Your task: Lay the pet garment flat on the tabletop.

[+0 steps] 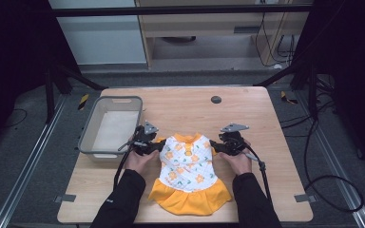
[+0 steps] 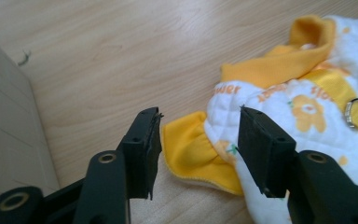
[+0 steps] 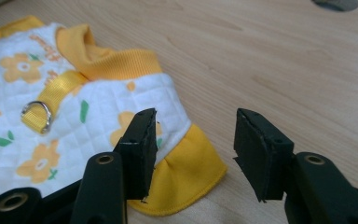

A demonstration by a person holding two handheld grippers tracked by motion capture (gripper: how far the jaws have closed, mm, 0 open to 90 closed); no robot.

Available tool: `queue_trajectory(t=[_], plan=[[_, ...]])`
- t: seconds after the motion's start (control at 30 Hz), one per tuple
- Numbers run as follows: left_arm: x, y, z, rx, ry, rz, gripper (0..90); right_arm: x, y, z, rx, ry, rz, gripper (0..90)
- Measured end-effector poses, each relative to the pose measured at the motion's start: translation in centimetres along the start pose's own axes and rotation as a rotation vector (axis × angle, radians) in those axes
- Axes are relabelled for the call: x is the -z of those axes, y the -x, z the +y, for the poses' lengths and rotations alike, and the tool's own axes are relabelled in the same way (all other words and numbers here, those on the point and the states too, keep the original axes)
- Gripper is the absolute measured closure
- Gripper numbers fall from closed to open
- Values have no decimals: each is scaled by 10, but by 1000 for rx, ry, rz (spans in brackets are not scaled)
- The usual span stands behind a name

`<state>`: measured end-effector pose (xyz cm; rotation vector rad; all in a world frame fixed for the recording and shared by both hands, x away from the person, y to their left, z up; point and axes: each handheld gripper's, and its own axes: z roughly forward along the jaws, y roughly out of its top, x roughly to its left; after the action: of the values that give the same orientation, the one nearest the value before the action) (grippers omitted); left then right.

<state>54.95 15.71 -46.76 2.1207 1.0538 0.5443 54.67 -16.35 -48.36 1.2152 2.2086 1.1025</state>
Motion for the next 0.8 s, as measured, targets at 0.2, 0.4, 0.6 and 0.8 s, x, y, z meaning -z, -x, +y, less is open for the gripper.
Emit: queue_trajectory(t=[0.2,0.4,0.6,0.8], plan=[[-17,-2,-10,27,-53,1,521,-13,1,-7,2,-38,8,523],[-21,0,-12,29,-63,-7,580,-16,-1,-8,13,-52,15,603],[-26,9,-12,36,-60,-15,685,-16,-9,-8,7,-63,45,820],[-26,9,-13,72,-53,-42,813,-15,-8,-8,-13,-57,56,855]])
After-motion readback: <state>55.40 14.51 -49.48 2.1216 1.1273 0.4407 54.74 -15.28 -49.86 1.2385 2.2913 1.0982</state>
